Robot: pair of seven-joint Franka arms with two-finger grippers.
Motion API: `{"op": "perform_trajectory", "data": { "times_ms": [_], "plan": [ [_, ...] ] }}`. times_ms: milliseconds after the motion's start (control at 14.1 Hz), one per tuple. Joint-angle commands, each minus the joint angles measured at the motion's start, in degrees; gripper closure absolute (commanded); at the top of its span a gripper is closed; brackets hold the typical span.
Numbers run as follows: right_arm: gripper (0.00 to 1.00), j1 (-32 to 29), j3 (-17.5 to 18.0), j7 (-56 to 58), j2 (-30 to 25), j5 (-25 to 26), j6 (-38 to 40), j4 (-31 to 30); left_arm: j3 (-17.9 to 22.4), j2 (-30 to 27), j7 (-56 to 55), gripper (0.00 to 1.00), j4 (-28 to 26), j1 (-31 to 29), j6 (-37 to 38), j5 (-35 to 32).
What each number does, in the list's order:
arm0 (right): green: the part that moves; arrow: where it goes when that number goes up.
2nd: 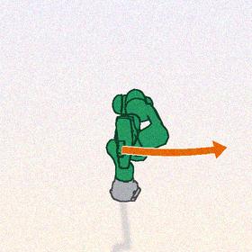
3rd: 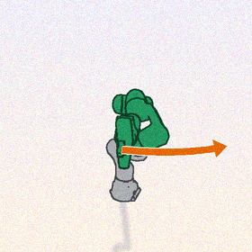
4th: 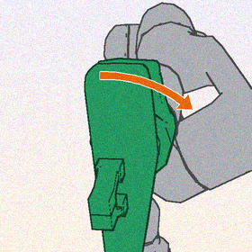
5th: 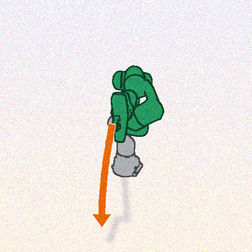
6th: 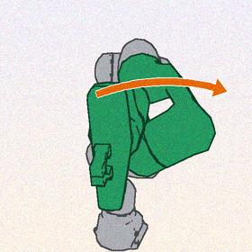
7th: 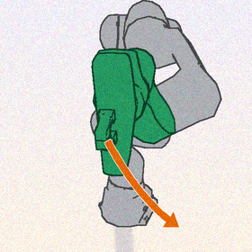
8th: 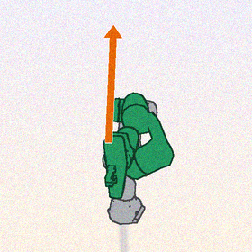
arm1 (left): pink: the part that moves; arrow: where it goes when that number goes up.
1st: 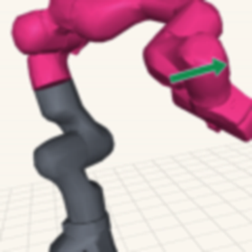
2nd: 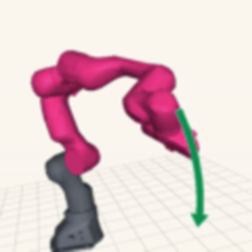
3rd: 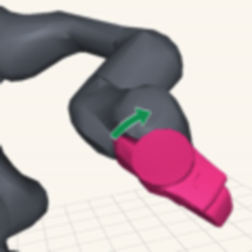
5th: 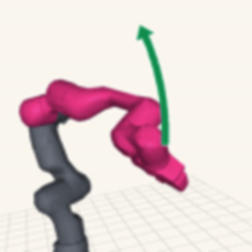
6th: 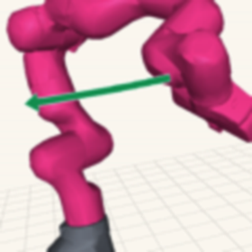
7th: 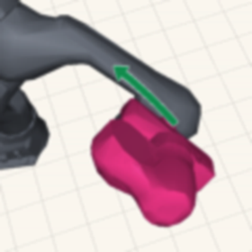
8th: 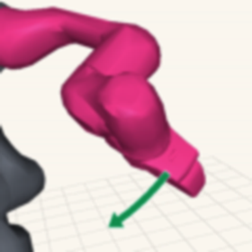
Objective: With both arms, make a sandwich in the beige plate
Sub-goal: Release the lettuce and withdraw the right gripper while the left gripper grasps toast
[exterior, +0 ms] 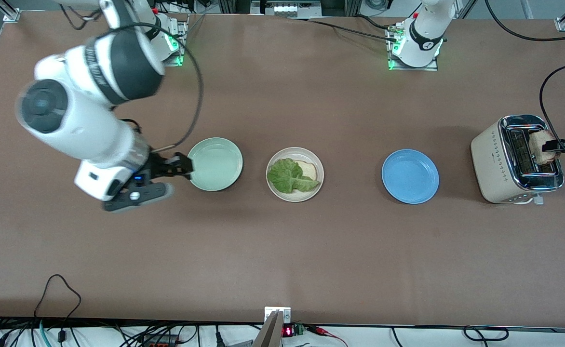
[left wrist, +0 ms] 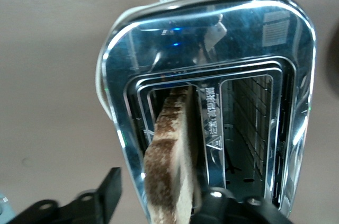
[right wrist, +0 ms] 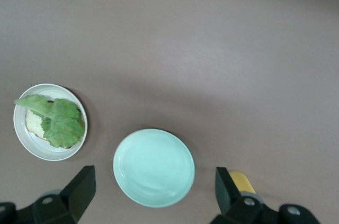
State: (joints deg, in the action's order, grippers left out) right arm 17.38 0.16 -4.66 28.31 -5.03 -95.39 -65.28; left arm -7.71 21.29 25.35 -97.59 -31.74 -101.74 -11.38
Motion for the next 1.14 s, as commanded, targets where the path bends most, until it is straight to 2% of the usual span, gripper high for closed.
{"op": "perform_trajectory", "data": {
  "times_ms": [0,213,426,639,851,1064],
  "plan": [
    [0.00,-7.7,7.1,-3.2,-7.5,7.3,0.5,-8.0,-0.6,-0.3,2.8,0.84,-0.1,-1.1,0.4,1.5],
    [0.00,-11.0,7.1,-7.1,-14.2,7.8,0.0,-15.3,-0.7,-0.5,2.8,0.99,0.2,-1.1,2.1,1.6],
    [0.00,-13.6,7.1,-7.2,-20.7,7.4,-0.3,-21.5,-1.3,-0.9,2.5,1.00,2.7,-1.0,5.9,1.6],
    [0.00,-13.3,6.0,-7.2,-26.6,7.3,-0.4,-26.8,-1.4,-0.9,2.6,1.00,9.2,-0.1,13.6,1.5],
    [0.00,-12.9,3.7,-6.1,-29.1,7.2,0.9,-28.0,-3.5,-0.9,2.1,1.00,16.3,0.2,21.5,1.4],
    [0.00,-12.5,1.7,-0.6,-29.9,5.1,3.1,-27.8,-7.8,-0.9,1.6,1.00,22.5,0.5,28.1,1.2]
  ]
}}
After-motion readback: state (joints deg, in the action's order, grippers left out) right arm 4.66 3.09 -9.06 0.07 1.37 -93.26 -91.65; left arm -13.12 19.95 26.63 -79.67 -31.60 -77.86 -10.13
